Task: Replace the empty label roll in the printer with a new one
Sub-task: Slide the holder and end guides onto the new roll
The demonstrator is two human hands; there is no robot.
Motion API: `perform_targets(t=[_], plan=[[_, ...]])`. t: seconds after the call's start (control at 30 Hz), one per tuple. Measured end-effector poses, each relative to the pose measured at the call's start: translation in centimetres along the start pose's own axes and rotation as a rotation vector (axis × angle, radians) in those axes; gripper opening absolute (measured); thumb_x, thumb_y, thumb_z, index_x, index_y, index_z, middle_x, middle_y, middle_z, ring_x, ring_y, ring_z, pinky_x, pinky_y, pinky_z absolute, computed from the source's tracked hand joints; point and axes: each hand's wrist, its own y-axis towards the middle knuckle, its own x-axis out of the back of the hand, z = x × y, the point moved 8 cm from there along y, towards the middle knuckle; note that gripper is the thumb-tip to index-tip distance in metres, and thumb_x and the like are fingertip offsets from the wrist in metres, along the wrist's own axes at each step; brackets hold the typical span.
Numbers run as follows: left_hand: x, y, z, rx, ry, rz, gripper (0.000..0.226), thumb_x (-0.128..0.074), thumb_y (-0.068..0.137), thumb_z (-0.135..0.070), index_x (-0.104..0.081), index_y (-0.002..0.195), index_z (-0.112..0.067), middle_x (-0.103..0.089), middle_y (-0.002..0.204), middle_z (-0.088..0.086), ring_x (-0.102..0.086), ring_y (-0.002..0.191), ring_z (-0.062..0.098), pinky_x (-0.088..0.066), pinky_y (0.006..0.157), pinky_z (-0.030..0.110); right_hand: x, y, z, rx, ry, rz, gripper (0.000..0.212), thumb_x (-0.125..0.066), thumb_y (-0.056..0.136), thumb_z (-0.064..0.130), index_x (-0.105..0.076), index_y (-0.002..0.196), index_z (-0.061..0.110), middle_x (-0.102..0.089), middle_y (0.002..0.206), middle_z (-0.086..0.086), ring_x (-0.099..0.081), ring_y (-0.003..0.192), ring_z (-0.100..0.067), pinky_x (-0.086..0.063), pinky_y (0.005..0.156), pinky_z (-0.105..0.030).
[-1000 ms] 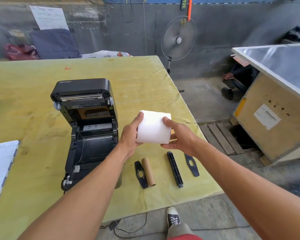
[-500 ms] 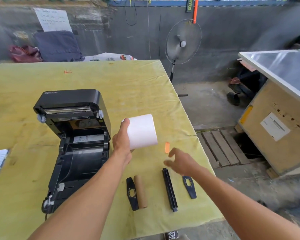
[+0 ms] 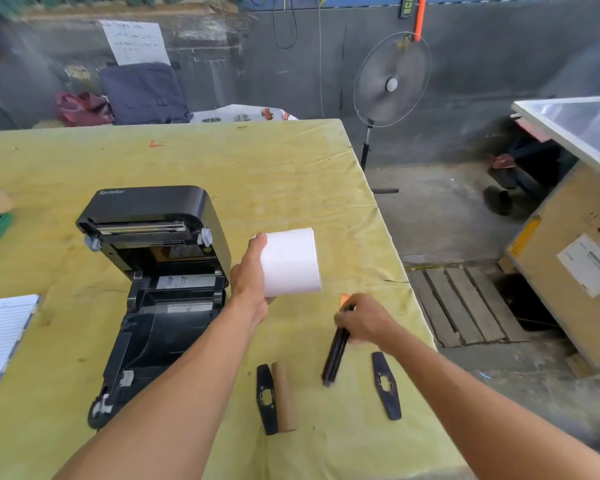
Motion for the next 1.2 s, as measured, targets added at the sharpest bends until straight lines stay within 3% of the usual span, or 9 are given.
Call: perform_targets(t=[0.1, 0.23, 0.37, 0.43, 0.53, 0.73, 0.83, 0.97, 1.2], plan=[[-0.2, -0.1, -0.2, 0.016, -0.016, -0.023, 0.042, -0.069, 0.072, -0.054, -0.064, 0.099, -0.023, -0.070, 0.092, 0.002, -0.069, 0.076, 0.023, -0.053, 0.065, 0.031, 4.3, 0.9, 2.1, 0.004, 0.332, -0.142, 0.011, -0.059, 0.083, 0.007, -0.064, 0.090, 0.000, -0.059, 0.069, -0.014, -0.056, 0.057, -0.027, -0.053, 0.065, -0.040], [-0.4, -0.3, -0.4, 0.030, -0.025, -0.052, 0.035, -0.068, 0.070, -0.055, -0.064, 0.089, -0.026, -0.069, 0.087, 0.000, -0.068, 0.069, 0.021, -0.052, 0.055, 0.028, 9.1, 1.0, 4.6, 0.065, 0.476, -0.363, 0.004, -0.057, 0.086, 0.007, -0.061, 0.087, 0.007, -0.057, 0.075, -0.009, -0.059, 0.065, -0.024, -0.059, 0.075, -0.044], [-0.7, -0.5, -1.0, 0.043, -0.026, -0.054, 0.037, -0.067, 0.066, -0.057, -0.064, 0.088, -0.027, -0.069, 0.086, 0.000, -0.068, 0.068, 0.021, -0.051, 0.051, 0.026, 11.6, 0.6, 5.0, 0.044, 0.543, -0.525, 0.030, -0.056, 0.088, 0.014, -0.059, 0.116, 0.004, -0.062, 0.085, -0.008, -0.065, 0.080, -0.028, -0.058, 0.078, -0.042], [-0.9, -0.6, -1.1, 0.045, -0.015, -0.043, 0.038, -0.067, 0.065, -0.057, -0.064, 0.088, -0.027, -0.069, 0.087, 0.000, -0.068, 0.068, 0.021, -0.051, 0.051, 0.026, 11.9, 0.3, 5.1, 0.042, 0.622, -0.561, 0.033, -0.059, 0.090, 0.017, -0.056, 0.121, 0.007, -0.063, 0.098, -0.010, -0.068, 0.093, -0.030, -0.059, 0.088, -0.045], [-1.0, -0.7, -1.3, 0.048, -0.010, -0.033, 0.041, -0.068, 0.063, -0.057, -0.064, 0.088, -0.025, -0.069, 0.089, 0.001, -0.068, 0.070, 0.022, -0.051, 0.052, 0.026, 11.4, -0.3, 5.5, 0.057, 0.663, -0.573, 0.031, -0.060, 0.093, 0.018, -0.054, 0.122, 0.009, -0.064, 0.105, -0.010, -0.070, 0.094, -0.028, -0.059, 0.090, -0.045], [-0.5, -0.8, -1.7, 0.054, -0.024, -0.051, 0.039, -0.071, 0.062, -0.055, -0.064, 0.084, -0.023, -0.070, 0.085, 0.000, -0.069, 0.067, 0.022, -0.053, 0.054, 0.027, 10.5, -1.2, 5.6, 0.058, 0.744, -0.555, 0.028, -0.062, 0.095, 0.017, -0.057, 0.120, 0.006, -0.065, 0.112, -0.014, -0.069, 0.070, -0.013, -0.061, 0.082, -0.035], [-0.2, -0.8, -1.8, 0.061, -0.028, -0.050, 0.040, -0.071, 0.061, -0.055, -0.063, 0.084, -0.023, -0.070, 0.083, 0.000, -0.069, 0.067, 0.021, -0.053, 0.055, 0.028, 10.2, -1.6, 6.1, 0.063, 0.743, -0.569, 0.029, -0.062, 0.095, 0.018, -0.057, 0.122, 0.007, -0.065, 0.112, -0.013, -0.068, 0.069, -0.011, -0.061, 0.088, -0.040], [0.5, -0.9, -2.1, 0.062, -0.043, -0.086, 0.043, -0.074, 0.059, -0.054, -0.061, 0.085, -0.023, -0.069, 0.083, 0.002, -0.068, 0.069, 0.024, -0.054, 0.060, 0.032, 9.3, -1.8, 5.6, 0.012, 0.831, -0.536, 0.029, -0.063, 0.094, 0.017, -0.058, 0.119, 0.005, -0.065, 0.098, -0.010, -0.067, 0.064, -0.013, -0.060, 0.089, -0.041], [0.2, -1.1, -2.4, 0.056, 0.004, -0.028, 0.045, -0.072, 0.056, -0.053, -0.063, 0.087, -0.022, -0.069, 0.083, 0.002, -0.068, 0.068, 0.024, -0.054, 0.057, 0.031, 8.0, -2.2, 6.9, 0.117, 0.792, -0.473, 0.024, -0.066, 0.095, 0.019, -0.060, 0.114, 0.006, -0.066, 0.107, -0.012, -0.069, 0.069, -0.013, -0.061, 0.081, -0.030]])
